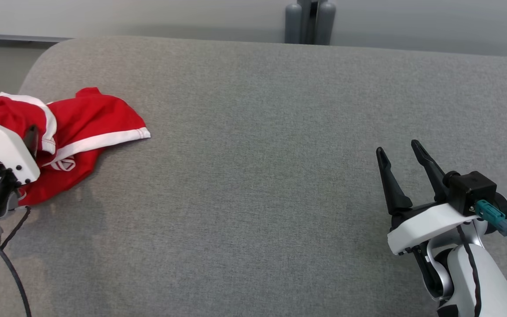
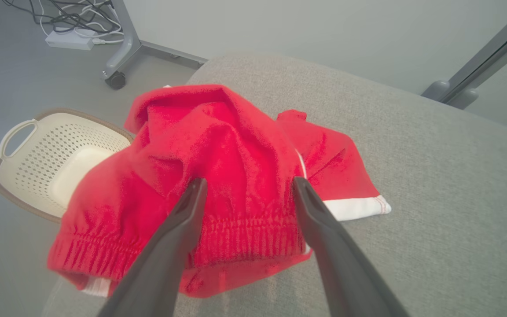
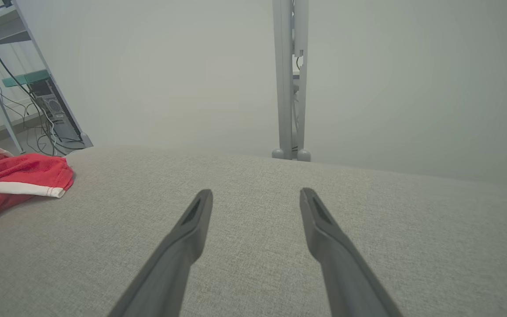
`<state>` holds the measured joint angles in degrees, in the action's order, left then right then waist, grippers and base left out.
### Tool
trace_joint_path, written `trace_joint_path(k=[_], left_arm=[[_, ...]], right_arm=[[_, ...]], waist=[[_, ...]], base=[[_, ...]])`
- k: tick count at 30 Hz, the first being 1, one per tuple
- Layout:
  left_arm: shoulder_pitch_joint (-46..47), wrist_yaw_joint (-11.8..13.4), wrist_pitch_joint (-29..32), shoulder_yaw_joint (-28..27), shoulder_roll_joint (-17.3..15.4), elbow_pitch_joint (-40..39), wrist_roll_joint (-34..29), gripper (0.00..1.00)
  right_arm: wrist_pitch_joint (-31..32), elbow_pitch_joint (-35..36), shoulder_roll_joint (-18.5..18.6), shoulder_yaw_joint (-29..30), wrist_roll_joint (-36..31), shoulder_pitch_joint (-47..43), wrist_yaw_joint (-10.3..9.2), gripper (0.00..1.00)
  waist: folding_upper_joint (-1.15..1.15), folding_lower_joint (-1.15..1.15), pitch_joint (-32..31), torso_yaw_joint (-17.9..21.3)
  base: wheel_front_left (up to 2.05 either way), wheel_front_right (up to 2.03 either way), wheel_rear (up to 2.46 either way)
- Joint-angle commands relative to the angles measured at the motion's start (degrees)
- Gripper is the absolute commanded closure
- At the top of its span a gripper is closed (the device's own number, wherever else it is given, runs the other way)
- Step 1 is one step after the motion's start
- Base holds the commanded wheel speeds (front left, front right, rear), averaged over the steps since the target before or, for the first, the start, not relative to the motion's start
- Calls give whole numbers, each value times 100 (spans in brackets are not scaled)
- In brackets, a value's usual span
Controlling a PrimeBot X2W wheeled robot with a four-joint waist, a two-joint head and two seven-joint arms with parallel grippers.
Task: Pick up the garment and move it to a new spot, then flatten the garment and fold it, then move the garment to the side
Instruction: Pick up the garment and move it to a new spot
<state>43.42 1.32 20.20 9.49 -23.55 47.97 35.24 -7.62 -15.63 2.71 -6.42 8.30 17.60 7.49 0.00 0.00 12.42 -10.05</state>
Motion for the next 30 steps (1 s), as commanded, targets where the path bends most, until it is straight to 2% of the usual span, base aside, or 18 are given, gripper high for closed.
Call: trace_joint_path(k=[1,3,4,5,7,10,13,21,24,30], left_arm=[[105,-28,30,-15,-47,104,26,0],[200,-36,126,-6,-77,368,53,0],[231,-47,163,-3,-91,489,65,5],[266,-61,222,18,-110,607,57,32],[353,-60,221,18,-144,780,54,100],[483,-121,7,11,-195,905,26,100],[645,-49,-420,7,-274,892,-63,100],[1041,44,-1526,24,-396,409,-291,100],[1099,-24,-1677,121,-352,75,-367,100],[845,34,-1683,330,-238,-989,-489,100]], right_arm=[[4,19,36,22,-45,44,0,0],[15,43,34,31,-46,66,0,0],[24,48,34,38,-50,76,0,0],[34,54,35,50,-59,87,0,0],[44,68,34,58,-72,100,0,0],[43,91,35,83,-78,121,0,0],[46,105,35,139,-86,130,0,0],[-15,65,36,229,12,49,0,0],[-37,34,35,234,60,-8,0,0],[-59,24,37,225,133,-95,0,0]], waist=[[0,0,82,76],[0,0,113,105],[0,0,124,116],[0,0,135,128],[0,0,154,142],[0,0,171,146],[0,0,159,118],[0,0,-67,11],[0,0,-197,-9],[0,0,-417,61]], base=[[0,0,0],[0,0,0],[0,0,0],[0,0,0],[0,0,0],[0,0,0],[0,0,0],[0,0,0],[0,0,0],[0,0,0]])
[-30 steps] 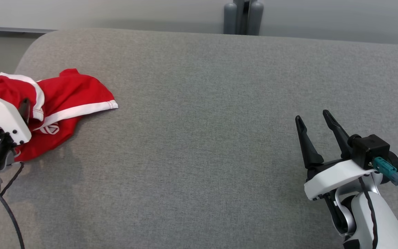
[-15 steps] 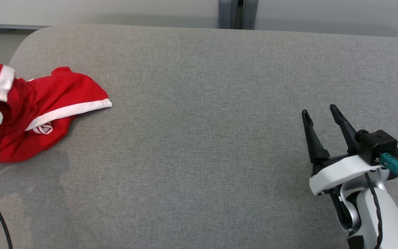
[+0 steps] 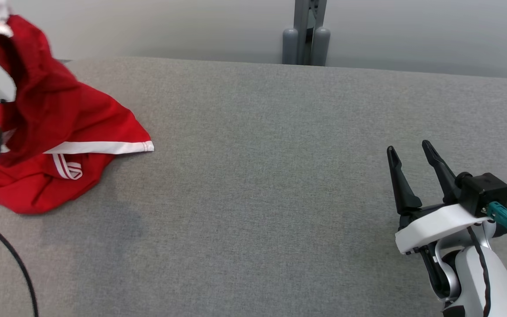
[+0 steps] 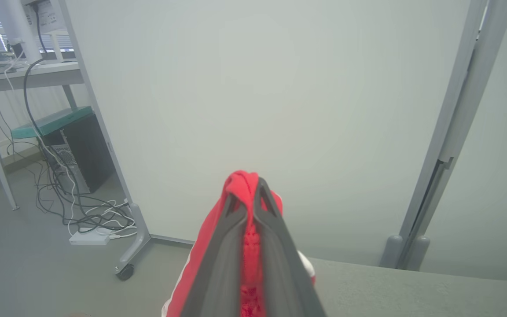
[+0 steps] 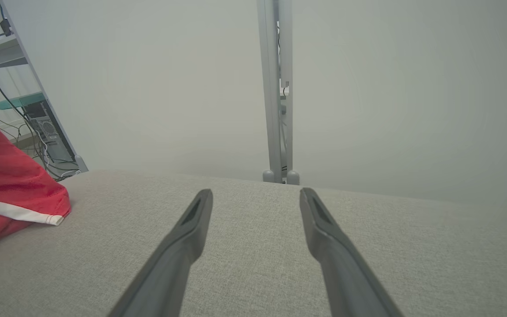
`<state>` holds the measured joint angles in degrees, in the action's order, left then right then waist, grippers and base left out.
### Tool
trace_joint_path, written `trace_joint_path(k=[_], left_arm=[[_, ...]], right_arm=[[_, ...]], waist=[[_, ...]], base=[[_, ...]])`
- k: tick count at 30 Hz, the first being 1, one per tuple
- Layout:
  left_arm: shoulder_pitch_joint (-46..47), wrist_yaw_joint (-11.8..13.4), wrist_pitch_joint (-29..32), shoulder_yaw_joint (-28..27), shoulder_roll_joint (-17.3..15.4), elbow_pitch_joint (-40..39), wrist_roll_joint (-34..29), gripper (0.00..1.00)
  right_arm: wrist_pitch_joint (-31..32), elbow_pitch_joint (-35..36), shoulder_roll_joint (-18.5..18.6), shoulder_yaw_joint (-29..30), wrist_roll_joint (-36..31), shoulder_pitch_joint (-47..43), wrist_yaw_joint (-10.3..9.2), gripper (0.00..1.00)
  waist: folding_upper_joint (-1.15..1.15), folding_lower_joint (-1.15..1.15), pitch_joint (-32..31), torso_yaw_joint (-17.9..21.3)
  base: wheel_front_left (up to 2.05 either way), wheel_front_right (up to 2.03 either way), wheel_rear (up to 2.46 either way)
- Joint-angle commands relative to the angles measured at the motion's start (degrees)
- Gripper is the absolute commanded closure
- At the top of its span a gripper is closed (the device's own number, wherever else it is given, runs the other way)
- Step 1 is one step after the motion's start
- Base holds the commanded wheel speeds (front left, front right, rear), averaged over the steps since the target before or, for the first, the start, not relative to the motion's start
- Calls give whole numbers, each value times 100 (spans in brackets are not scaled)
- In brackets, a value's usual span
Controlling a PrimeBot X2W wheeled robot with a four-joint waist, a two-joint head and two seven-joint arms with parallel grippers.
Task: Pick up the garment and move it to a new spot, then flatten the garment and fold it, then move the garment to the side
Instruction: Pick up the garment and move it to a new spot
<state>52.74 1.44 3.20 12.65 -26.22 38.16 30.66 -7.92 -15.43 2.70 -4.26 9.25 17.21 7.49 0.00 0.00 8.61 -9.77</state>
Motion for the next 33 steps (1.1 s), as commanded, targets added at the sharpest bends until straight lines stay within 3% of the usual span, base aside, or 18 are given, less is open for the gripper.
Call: trace_joint_path(k=[1,13,23,33], left_arm=[[-180,25,47,55,76,-251,-21,100],[-1706,204,869,1015,682,-3023,-16,100],[-2142,-12,1343,2016,1147,-3710,-128,100],[-1668,-301,1486,2732,1724,-3815,-297,100]], right_arm=[[-38,11,39,14,42,-71,0,0],[-95,79,36,-15,169,-148,0,0],[-183,88,35,16,234,-129,0,0],[-346,66,35,-115,413,77,0,0]], waist=[[0,0,-64,61],[0,0,-96,820],[0,0,176,1535],[0,0,585,2343]], base=[[0,0,0],[0,0,0],[0,0,0],[0,0,0]])
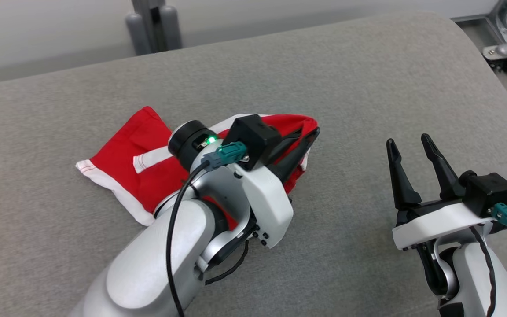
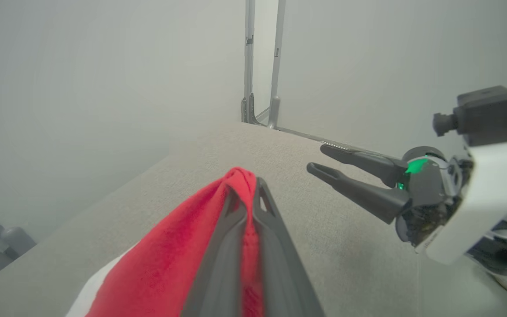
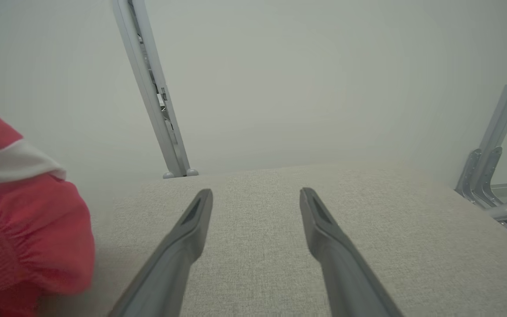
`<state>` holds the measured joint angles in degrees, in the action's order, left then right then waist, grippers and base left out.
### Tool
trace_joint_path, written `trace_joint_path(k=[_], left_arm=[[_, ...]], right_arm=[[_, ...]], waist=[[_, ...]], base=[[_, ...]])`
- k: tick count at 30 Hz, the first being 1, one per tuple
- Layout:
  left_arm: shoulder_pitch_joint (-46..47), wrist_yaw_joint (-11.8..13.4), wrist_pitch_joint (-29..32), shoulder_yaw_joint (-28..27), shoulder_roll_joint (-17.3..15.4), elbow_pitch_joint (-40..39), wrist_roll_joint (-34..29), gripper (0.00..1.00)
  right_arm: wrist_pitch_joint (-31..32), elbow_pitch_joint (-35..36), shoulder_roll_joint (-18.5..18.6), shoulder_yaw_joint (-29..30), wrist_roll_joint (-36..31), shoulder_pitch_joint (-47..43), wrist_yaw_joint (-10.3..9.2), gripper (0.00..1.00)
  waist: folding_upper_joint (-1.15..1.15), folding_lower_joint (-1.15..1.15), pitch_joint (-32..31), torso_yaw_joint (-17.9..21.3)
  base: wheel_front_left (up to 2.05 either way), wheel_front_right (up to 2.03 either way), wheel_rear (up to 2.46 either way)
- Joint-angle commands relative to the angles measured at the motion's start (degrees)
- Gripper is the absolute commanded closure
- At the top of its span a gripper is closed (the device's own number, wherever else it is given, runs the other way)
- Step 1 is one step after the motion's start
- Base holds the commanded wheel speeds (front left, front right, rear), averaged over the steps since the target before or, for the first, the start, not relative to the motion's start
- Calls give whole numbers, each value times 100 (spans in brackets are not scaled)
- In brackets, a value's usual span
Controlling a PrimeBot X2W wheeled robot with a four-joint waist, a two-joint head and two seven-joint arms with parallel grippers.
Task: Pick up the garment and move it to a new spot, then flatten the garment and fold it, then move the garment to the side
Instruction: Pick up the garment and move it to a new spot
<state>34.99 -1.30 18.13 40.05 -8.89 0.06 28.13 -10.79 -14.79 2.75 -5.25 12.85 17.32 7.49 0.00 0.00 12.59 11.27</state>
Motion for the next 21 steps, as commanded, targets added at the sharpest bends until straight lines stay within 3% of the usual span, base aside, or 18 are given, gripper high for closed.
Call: trace_joint_path(k=[1,10,16,17,18,21], left_arm=[[164,-46,3,30,41,40,-43,100],[690,1,-261,-30,399,1120,104,100],[988,-209,-724,-41,530,2298,385,100],[1017,-237,-805,-30,533,2422,437,65],[1048,-271,-880,3,546,2527,464,0],[1162,-328,-1086,55,574,2693,615,0]], right_arm=[[-65,-15,28,-21,64,76,-1,0],[-245,-159,28,-147,231,208,0,0],[-356,-293,28,-195,303,320,-1,0],[-361,-315,27,-194,305,333,0,0],[-358,-343,29,-181,301,347,0,0],[-389,-399,29,-148,257,387,-1,0]], waist=[[0,0,225,303],[0,0,594,678],[0,0,767,657],[0,0,776,638],[0,0,781,613],[0,0,764,508]], base=[[0,0,0],[0,0,0],[0,0,0],[0,0,0],[0,0,0],[0,0,0]])
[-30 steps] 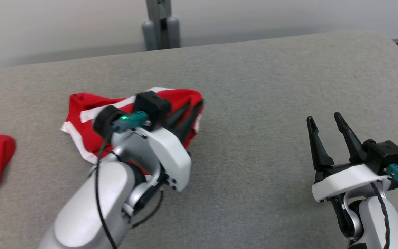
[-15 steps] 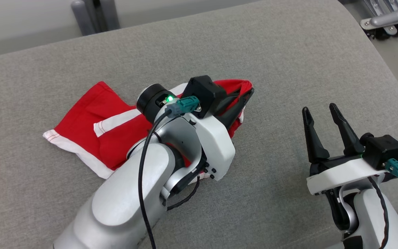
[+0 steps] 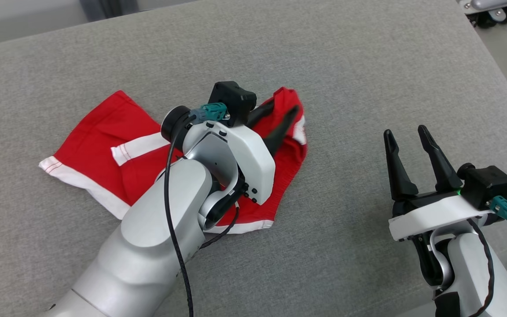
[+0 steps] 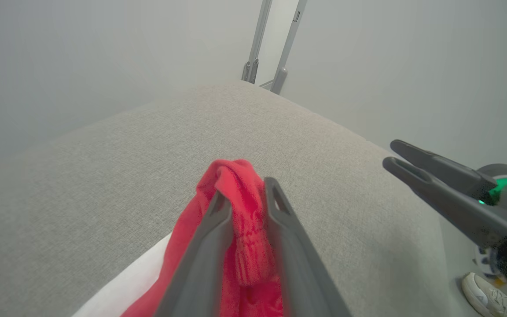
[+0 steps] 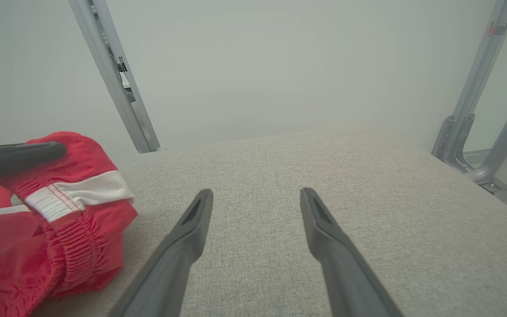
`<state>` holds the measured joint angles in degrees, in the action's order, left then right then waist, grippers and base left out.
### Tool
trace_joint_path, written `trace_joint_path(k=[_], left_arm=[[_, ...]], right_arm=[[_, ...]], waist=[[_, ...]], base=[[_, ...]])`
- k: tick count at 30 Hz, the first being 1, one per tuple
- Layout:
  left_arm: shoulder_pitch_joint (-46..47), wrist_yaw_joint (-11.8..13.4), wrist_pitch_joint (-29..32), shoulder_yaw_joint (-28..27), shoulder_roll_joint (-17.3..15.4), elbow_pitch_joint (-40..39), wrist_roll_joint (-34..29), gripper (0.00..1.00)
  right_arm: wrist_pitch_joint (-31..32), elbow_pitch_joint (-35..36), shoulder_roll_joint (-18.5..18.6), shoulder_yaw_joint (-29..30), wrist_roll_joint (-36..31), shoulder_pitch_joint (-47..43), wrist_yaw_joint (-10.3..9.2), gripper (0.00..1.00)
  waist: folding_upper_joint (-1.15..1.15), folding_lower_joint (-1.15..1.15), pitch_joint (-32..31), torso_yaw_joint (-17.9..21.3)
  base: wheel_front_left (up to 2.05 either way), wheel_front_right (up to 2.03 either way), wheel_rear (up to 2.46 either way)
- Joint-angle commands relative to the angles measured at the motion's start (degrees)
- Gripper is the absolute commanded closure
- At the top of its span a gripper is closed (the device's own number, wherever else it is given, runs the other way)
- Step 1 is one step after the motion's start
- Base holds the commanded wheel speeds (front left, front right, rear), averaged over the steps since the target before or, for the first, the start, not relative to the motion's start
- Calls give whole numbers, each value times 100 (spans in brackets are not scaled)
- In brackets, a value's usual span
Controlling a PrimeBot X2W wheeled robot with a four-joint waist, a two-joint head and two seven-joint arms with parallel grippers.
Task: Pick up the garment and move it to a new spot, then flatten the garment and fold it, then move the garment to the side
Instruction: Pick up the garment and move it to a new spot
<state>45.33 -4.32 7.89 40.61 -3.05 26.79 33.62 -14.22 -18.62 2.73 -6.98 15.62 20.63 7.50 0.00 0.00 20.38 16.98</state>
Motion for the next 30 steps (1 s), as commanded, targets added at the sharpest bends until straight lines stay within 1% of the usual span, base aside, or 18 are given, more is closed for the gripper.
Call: trace_joint_path(k=[1,7,8,12,21,26,30], left_arm=[[183,-47,-148,20,-7,18,76,0],[237,-76,-426,36,-14,-41,187,0],[236,12,-600,-86,-117,-106,147,0],[66,222,-951,-374,-371,-230,165,0],[-515,727,-1837,-1189,-1048,-591,294,0],[-1030,1003,-2130,-1619,-1423,-835,326,0],[-1528,1199,-2244,-1907,-1650,-1125,265,0]], right_arm=[[-54,-32,31,42,-50,73,-2,0],[-71,-93,33,151,-152,95,-2,0],[-69,-89,33,194,-197,90,-2,0],[-54,-49,34,272,-269,49,-1,0],[5,148,33,396,-384,-101,-2,0],[93,319,32,445,-435,-198,-2,0],[165,469,32,469,-447,-305,-2,0]], waist=[[0,0,-30,-105],[0,0,-176,-351],[0,0,-243,-453],[0,0,-370,-662],[0,0,-657,-1064],[0,0,-845,-1247],[0,0,-980,-1374]], base=[[0,0,0],[0,0,0],[0,0,0],[0,0,0],[0,0,0],[0,0,0],[0,0,0]])
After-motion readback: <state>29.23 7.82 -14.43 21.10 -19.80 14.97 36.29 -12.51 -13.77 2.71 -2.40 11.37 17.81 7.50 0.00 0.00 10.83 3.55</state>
